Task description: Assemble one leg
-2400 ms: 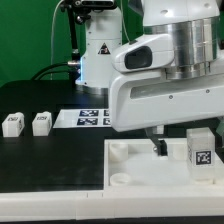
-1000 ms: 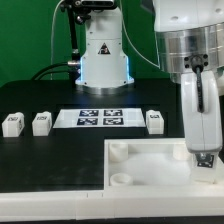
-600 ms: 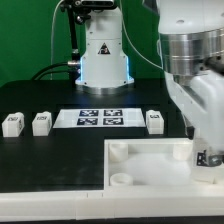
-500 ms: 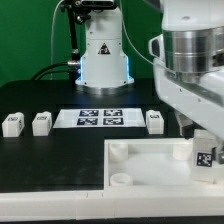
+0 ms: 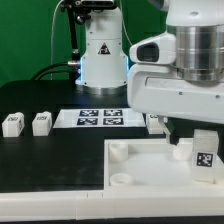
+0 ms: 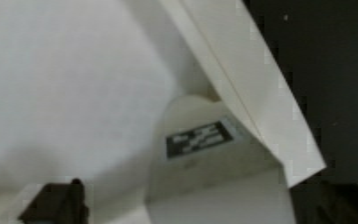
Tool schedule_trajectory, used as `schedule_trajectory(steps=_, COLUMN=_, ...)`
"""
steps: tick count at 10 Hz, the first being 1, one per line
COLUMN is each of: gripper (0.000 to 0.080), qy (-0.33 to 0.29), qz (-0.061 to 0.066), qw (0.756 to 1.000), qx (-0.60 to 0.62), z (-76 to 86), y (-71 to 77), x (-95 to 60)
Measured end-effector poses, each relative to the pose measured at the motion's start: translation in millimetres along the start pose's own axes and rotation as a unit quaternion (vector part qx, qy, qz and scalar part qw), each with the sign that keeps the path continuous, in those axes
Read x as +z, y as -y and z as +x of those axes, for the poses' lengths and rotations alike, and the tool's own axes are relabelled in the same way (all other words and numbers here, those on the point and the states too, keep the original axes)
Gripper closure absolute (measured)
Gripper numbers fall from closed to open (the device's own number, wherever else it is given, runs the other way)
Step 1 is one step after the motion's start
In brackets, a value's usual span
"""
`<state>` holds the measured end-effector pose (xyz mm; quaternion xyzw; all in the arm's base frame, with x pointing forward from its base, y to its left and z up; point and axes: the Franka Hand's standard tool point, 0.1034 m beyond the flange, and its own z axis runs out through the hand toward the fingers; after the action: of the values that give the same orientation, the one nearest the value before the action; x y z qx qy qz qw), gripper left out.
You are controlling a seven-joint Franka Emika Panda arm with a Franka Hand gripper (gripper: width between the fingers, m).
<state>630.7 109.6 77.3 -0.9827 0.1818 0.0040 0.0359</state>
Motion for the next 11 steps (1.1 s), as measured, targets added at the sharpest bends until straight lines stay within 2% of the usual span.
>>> schedule_trajectory(steps=1, gripper=0.015, qy=0.0, qz=0.0, qw=0.999, qx=-0.053, z=0.6, y=-1.8, x=0.3)
schedule_trajectory(steps=4, gripper=0.0179, qy=0.001, qz=0.0, qw=1.0, qx=-0.03, z=0.0, y=-1.5, x=0.6)
schedule_trajectory(steps=5, gripper=0.0358, qy=0.001, qz=0.0, qw=1.0, qx=-0.024, z=-0.1, y=-1.3, x=0.7)
schedule_trajectory(steps=6, gripper=0.0358, qy=0.002, qz=0.004, qw=0.999, qx=0.052, z=-0.9, y=0.2, x=0.8)
schedule_trajectory(steps=7, gripper=0.0509, qy=0.003, qz=0.005, qw=0.995, qx=0.096, z=-1.4, y=0.4, x=1.1)
schedule_trajectory(steps=8, gripper=0.0509, qy=0.004, qz=0.005, qw=0.993, qx=0.121, z=-1.4, y=0.3, x=1.1)
schedule_trajectory(steps=10, gripper=0.0509, qy=0.006, qz=0.004, qw=0.961, qx=0.275, z=-1.2, y=-0.9, x=1.5)
schedule_trajectory(steps=11, gripper=0.0509, qy=0.011, qz=0.008, qw=0.921, qx=0.389, z=-1.6, y=-1.3, x=1.9)
